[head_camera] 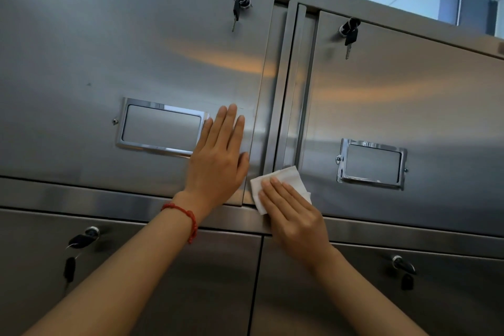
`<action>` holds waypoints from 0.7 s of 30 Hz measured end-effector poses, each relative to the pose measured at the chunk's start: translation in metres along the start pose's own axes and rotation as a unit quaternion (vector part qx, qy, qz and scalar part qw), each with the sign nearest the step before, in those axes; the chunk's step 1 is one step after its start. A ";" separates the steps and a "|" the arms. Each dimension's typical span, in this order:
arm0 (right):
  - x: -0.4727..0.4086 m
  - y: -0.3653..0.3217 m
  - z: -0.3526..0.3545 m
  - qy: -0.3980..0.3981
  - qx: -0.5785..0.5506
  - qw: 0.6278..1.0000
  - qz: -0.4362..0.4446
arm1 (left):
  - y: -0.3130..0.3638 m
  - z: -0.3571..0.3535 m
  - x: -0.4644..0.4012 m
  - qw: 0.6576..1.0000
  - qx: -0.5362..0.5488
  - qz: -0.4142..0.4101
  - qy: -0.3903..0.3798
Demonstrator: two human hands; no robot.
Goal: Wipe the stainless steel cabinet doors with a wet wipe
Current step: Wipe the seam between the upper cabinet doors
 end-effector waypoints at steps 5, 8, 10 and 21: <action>0.002 -0.004 0.003 -0.022 0.002 1.000 -0.003 | 0.006 0.000 0.021 0.999 -0.004 -0.019 -0.033; 0.000 -0.002 0.006 -0.031 -0.019 0.999 -0.034 | 0.010 0.003 0.033 0.998 -0.003 -0.020 -0.060; 0.000 -0.001 0.009 -0.038 -0.035 0.997 -0.058 | 0.013 0.004 0.041 0.997 0.001 -0.022 -0.078; 0.024 -0.023 0.042 -0.032 -0.082 0.986 -0.142 | 0.041 0.017 0.090 0.991 0.029 -0.058 -0.120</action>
Point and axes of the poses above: each hand's wrist, its own x-axis away from the middle knuckle, its own z-axis out of the back of the hand, y = z × x, the point moved 10 cm from there along -x, towards the middle knuckle, and after that the axes turned 5 degrees about -y, right-handed, at the moved point
